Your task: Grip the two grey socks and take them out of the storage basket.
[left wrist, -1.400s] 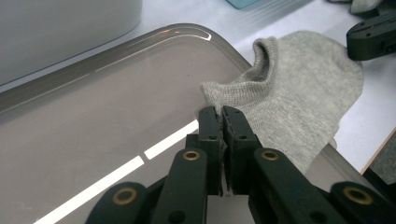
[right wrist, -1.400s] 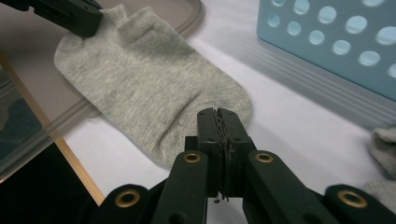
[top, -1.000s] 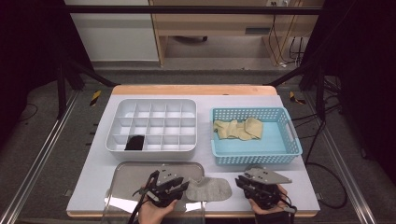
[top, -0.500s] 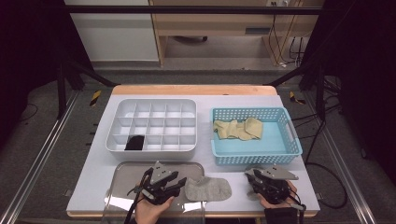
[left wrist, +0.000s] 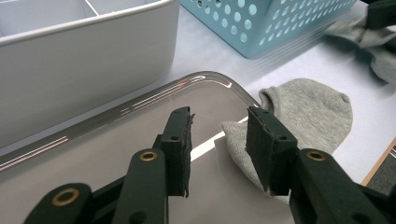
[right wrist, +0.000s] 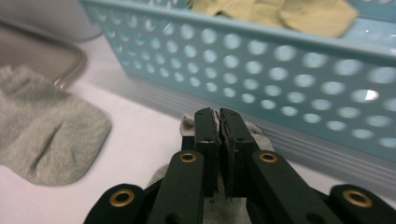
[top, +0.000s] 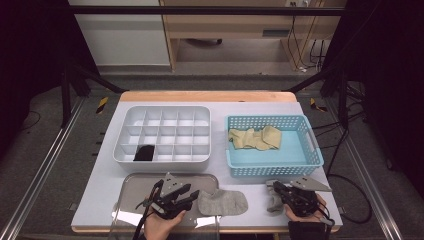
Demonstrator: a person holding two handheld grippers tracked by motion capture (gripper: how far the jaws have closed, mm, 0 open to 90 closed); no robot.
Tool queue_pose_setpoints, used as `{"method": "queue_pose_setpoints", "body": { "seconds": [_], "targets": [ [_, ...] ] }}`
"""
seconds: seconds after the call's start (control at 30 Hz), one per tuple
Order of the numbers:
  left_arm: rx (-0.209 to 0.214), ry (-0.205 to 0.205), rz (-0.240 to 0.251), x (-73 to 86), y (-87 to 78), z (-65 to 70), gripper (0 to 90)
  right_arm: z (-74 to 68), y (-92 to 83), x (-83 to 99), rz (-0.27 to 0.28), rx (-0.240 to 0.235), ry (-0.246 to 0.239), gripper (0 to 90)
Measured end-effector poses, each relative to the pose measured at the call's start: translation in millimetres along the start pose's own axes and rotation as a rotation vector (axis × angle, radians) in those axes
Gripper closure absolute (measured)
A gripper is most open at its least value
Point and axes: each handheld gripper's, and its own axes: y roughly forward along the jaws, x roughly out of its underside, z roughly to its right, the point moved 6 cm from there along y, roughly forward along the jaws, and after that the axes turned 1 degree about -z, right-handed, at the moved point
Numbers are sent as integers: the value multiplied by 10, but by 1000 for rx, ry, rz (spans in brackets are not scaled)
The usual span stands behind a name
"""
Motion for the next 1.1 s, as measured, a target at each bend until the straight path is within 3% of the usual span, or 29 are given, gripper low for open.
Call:
{"method": "queue_pose_setpoints", "body": {
  "seconds": [0.1,0.33,0.57,0.83,1.0,1.1],
  "targets": [
    [0,3,-4,4,1,-3,590,143,-82,24,23,24,45,861],
    [-3,2,-6,11,7,-5,593,429,-110,162,11,60,131,860],
    [-3,2,-3,14,9,-2,595,477,-136,179,6,91,134,858],
    [-2,1,-3,18,10,-1,597,589,-158,252,-42,167,134,823],
    [-1,4,-7,21,15,-1,597,587,-223,210,-22,171,138,781],
    [-2,4,-8,21,12,-3,597,546,-284,135,19,174,112,766]
  ]
}}
